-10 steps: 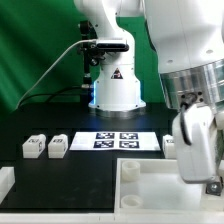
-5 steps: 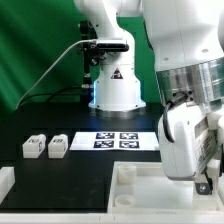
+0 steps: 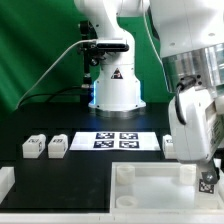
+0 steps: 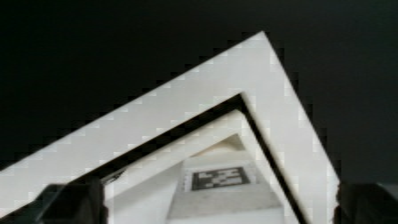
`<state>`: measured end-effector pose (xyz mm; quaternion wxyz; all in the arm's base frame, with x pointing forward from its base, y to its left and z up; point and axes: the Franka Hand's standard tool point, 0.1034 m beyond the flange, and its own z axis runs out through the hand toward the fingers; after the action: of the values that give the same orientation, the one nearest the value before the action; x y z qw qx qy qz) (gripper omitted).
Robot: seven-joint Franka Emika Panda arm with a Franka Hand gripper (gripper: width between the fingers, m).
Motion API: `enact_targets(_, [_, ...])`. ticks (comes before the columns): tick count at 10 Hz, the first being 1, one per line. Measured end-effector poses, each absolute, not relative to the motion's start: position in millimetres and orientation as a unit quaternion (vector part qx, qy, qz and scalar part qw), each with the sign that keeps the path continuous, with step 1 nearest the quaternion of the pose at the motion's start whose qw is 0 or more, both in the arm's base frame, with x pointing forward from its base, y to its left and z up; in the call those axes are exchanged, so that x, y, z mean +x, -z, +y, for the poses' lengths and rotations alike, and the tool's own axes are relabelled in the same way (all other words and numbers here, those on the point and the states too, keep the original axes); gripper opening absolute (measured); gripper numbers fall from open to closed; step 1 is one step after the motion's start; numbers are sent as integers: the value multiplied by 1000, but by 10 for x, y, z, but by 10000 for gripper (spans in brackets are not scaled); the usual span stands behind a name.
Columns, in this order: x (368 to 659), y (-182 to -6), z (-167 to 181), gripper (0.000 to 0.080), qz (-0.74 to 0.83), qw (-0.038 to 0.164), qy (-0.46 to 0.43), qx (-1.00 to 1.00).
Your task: Assemble one leg
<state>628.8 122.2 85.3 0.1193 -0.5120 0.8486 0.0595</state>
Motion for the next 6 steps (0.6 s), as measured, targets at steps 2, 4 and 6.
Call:
enact_targets(2, [6281, -833, 1220, 649, 848, 118, -60, -513])
enact_targets(4, [6279, -831, 1221, 649, 847, 118, -60, -514])
enact_targets(6, [6279, -829, 1221, 649, 847, 118, -59, -516])
